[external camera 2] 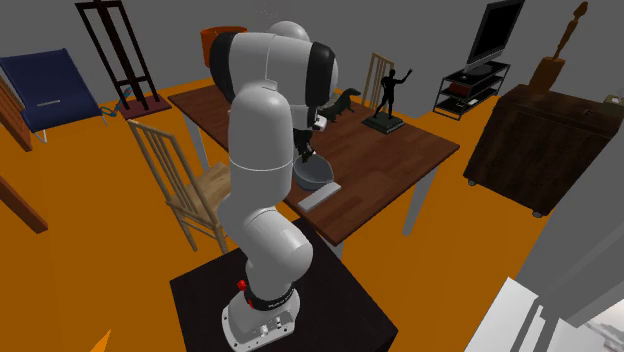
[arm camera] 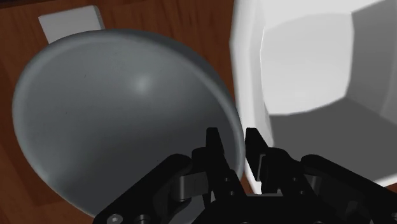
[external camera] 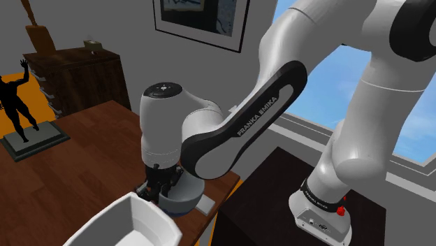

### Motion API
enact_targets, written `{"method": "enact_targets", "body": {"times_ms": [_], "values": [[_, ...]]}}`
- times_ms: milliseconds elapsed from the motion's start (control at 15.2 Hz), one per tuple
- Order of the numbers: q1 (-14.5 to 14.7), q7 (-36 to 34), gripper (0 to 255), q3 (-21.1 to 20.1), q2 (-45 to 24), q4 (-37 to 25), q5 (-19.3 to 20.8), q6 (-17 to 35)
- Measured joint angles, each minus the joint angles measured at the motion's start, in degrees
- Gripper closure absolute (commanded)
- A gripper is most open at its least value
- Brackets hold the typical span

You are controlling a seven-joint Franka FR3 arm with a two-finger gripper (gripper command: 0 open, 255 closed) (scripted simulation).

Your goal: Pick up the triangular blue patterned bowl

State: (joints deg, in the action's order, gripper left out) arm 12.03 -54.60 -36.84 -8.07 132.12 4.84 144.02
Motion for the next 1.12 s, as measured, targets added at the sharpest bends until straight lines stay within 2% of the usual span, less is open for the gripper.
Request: {"method": "enact_targets", "body": {"times_ms": [132,1122], "values": [[0.1,-0.2,255,0.0,-0.2,-0.3,0.2,-0.4],[-1.1,5.0,255,-1.1,8.2,-3.9,-7.6,-11.0]]}}
